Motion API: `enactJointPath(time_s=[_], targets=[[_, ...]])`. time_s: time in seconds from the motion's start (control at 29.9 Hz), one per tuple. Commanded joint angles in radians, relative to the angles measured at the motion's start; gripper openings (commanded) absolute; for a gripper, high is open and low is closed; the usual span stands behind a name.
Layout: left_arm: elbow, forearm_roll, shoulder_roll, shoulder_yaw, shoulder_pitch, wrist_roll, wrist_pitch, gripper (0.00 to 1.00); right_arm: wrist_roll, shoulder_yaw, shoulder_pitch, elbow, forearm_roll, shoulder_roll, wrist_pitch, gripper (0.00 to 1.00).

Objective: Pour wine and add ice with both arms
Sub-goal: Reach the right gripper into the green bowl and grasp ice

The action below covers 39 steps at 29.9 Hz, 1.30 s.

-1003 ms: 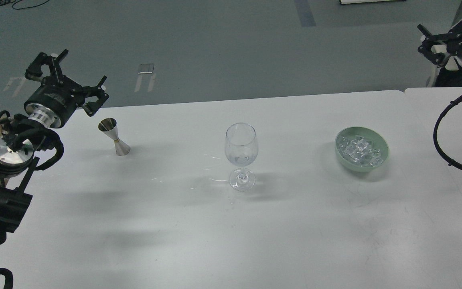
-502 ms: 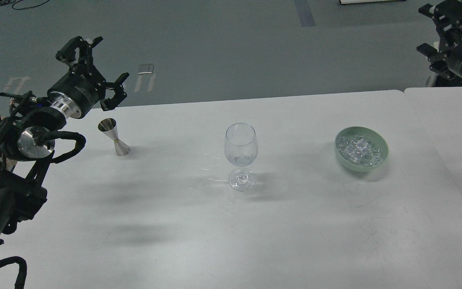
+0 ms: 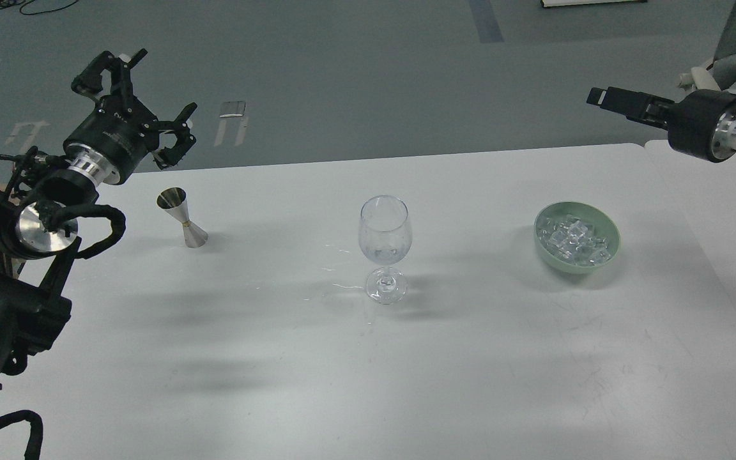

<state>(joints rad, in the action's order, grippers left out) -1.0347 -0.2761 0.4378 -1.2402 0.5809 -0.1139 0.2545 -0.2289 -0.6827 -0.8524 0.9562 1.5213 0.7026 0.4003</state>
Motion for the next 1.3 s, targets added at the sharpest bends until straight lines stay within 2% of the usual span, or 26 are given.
enactJointPath(time_s=[0.0,0.1,0.23,0.27,0.4,0.64,0.84,1.04,1.14,1.27], targets=[[0.001,0.003,0.007,-0.007,-0.003,0.034,0.002,0.95,-0.001,0.132,-0.007,0.01,0.051,0.012,-0.003,0.98],[0.001,0.003,0.009,-0.007,-0.012,0.033,0.002,0.95,-0.001,0.179,-0.005,0.013,0.108,0.017,-0.005,0.97],[-0.002,0.005,0.009,-0.01,-0.019,0.027,-0.009,0.97,0.005,0.236,-0.004,0.018,0.14,0.015,-0.003,0.75],[-0.002,0.005,0.009,-0.01,-0.019,0.025,-0.011,0.97,0.005,0.238,-0.002,0.018,0.143,0.014,-0.003,0.74],[-0.005,0.009,0.01,-0.016,-0.018,0.016,-0.02,0.97,0.005,0.241,0.01,0.039,0.148,0.014,-0.003,0.73],[-0.002,0.017,0.001,-0.007,-0.018,0.019,-0.026,0.97,0.006,0.35,0.001,0.07,0.171,0.017,-0.005,0.69],[0.001,0.018,-0.005,0.001,-0.021,0.022,-0.027,0.97,0.008,0.35,0.004,0.068,0.171,0.014,-0.008,0.69],[0.002,0.018,-0.004,0.001,-0.022,0.022,-0.027,0.97,0.048,0.353,0.007,0.05,0.171,-0.011,-0.012,0.68],[0.012,0.02,-0.004,-0.002,-0.022,0.023,-0.027,0.97,0.056,0.354,0.01,0.035,0.172,-0.032,-0.012,0.62],[0.018,0.02,-0.002,-0.004,-0.022,0.023,-0.027,0.97,0.056,0.354,0.012,0.032,0.171,-0.043,-0.011,0.62]])
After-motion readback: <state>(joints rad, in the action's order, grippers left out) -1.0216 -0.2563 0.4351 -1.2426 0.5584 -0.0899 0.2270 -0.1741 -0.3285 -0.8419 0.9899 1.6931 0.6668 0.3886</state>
